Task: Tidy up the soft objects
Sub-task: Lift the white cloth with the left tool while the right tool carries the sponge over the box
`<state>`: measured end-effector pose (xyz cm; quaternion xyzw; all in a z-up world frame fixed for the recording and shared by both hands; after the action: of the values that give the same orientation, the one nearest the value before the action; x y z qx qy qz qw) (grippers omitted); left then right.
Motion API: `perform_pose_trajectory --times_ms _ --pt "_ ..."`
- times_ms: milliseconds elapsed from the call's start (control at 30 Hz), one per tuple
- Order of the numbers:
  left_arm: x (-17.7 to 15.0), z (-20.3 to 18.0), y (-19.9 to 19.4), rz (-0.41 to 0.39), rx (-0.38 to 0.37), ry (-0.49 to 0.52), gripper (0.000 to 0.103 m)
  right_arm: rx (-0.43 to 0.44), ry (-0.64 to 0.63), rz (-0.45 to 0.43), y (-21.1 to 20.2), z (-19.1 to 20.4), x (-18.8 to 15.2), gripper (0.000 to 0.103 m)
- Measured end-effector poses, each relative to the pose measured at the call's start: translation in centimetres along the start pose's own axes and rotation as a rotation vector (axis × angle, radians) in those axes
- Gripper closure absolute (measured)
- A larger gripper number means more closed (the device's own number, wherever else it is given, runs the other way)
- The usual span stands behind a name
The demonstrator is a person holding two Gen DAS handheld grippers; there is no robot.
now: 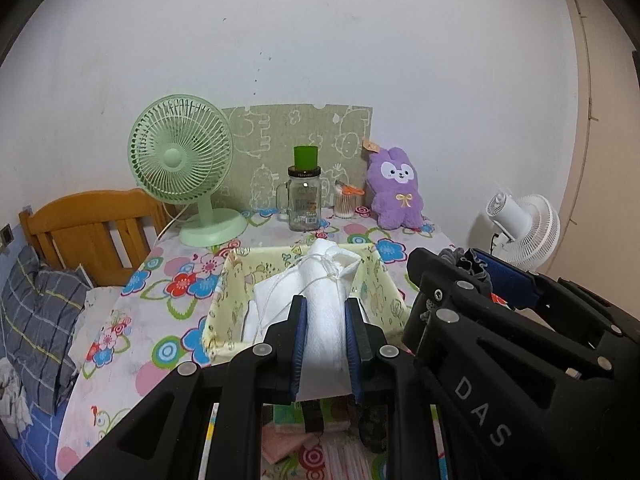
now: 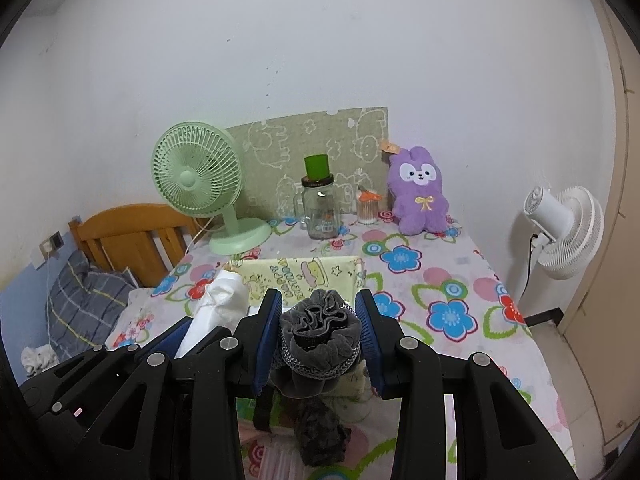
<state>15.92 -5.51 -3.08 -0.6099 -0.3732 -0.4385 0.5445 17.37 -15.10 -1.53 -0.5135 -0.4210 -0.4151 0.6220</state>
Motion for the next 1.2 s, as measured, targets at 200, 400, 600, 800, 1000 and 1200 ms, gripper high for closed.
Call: perform_pose_trajectory --times_ms 200,400,600,800,1000,1200 --pt "1.0 0.3 1.1 -0.019 0.006 0.005 0.086 -0.005 0.005 -0.011 1.2 -0.2 0.9 0.061" --pt "1.8 0.8 2.4 -0.027 0.014 0.001 0.086 0.01 0.016 -0.011 2.8 -0.1 1.6 0.061" --pt "2.3 1.2 4.2 -0.025 0.017 -0.002 0.086 0.006 0.005 -0.014 4.6 0.0 2.1 0.061" --pt "2.1 1.7 6.3 0.001 0.03 -0.008 0.086 -0.001 0.007 -0.007 6.8 -0.2 2.1 0.061" --pt "1.4 2.2 8.7 0.019 0.045 -0.002 0.086 0.002 0.036 0.034 9.5 -0.4 1.2 0.061" --pt "0.5 2.6 10.9 0.015 0.045 -0.002 0.086 0.004 0.063 0.053 12.2 -0.7 0.0 0.061"
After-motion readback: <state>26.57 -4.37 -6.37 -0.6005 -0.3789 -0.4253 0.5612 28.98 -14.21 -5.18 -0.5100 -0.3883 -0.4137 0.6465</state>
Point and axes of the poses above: each gripper's, at about its wrist camera, not at the fingertips, and y roughly the way its jaws point, z to its left, x to its top, the point moved 5 cm from there along y, roughly the way its jaws point, and after that the axes turned 11 degrees about -z, right-handed, at the moved point
